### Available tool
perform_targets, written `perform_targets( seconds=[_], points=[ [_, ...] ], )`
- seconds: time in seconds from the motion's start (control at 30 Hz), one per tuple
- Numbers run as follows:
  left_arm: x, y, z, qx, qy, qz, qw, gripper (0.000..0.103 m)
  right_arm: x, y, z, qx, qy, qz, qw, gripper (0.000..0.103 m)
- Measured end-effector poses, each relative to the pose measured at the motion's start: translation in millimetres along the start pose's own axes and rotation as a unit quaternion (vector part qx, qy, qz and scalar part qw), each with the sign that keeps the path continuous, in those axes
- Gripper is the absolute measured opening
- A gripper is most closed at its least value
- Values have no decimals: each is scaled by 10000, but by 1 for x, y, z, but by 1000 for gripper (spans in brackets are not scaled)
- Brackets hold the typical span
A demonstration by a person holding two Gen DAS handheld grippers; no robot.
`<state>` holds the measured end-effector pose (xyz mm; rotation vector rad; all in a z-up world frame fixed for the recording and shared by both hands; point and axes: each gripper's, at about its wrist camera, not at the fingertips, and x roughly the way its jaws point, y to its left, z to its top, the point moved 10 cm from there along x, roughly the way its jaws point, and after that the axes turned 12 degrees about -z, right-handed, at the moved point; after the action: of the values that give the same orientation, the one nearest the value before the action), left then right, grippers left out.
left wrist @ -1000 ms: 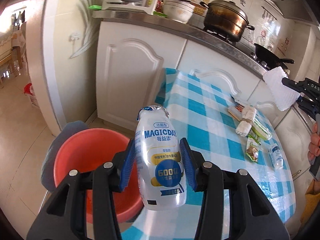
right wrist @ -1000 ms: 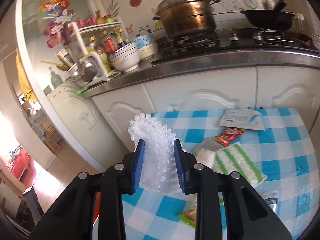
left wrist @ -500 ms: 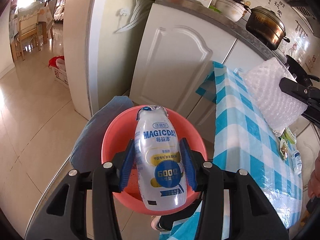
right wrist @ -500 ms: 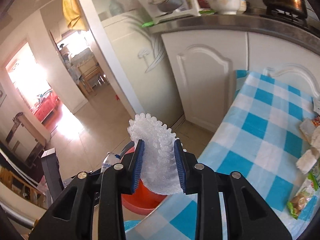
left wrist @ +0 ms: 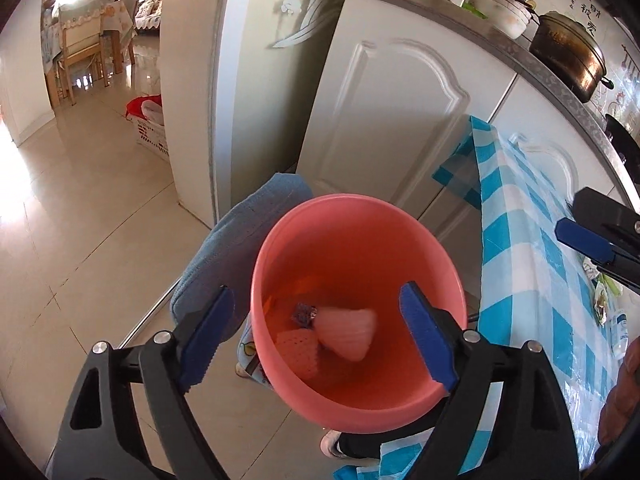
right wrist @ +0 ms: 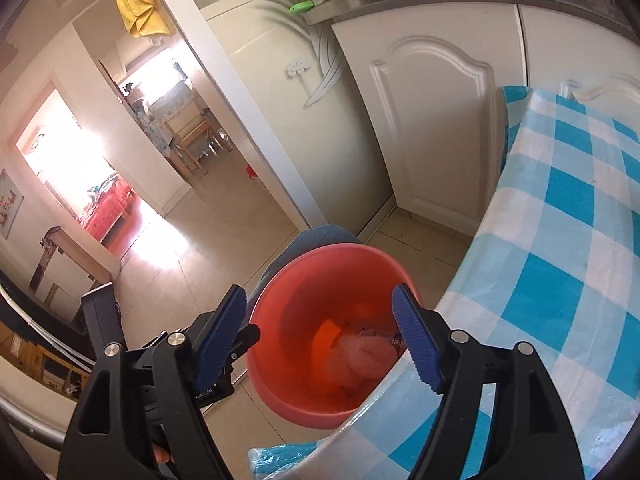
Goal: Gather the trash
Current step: 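Return both tools to the table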
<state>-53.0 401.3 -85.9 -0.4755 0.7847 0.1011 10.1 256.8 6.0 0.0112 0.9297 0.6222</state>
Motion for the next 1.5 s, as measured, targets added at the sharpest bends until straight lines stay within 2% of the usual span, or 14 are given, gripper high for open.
perform_targets(
  seconds=[0.2, 0.33, 0.5, 0.63, 0.8, 0.87, 0.9, 1.07, 1.3, 1.5],
  points=[
    [-11, -1, 6, 22, -130, 131, 9998, 90, -31, -28, 8, 343, -367, -118, 9987, 88],
    [-14, -12, 7, 163, -142, 146, 9997, 90, -61, -50, 7, 494, -732, -360, 9954, 89],
    [-17, -35, 5, 344, -160, 46, 9993, 90, -97, -79, 1, 675, -1227, -718, 9875, 91],
    [-21, -58, 5, 418, -174, -174, 9988, 90, -118, -103, -7, 682, -1571, -1118, 9789, 91],
    [-26, -94, 3, 539, -118, -464, 9974, 91, -129, -131, -24, 871, -1637, -1323, 9737, 91],
    [-28, -107, 2, 612, -94, -506, 9968, 92, -133, -142, -31, 1003, -1646, -1328, 9722, 91],
    [-28, -113, 0, 645, -62, -511, 9966, 97, -135, -148, -34, 1072, -1652, -1341, 9712, 91],
    [-29, -147, -6, 790, 48, -621, 9949, 97, -151, -179, -45, 1430, -1768, -1358, 9643, 91],
    [-30, -201, -10, 1250, 120, -700, 9896, 98, -189, -248, -59, 2169, -2067, -1423, 9434, 91],
    [-19, -266, -20, 1798, 253, -951, 9788, 98, -224, -328, -78, 2916, -2242, -1540, 9170, 91]
  ],
)
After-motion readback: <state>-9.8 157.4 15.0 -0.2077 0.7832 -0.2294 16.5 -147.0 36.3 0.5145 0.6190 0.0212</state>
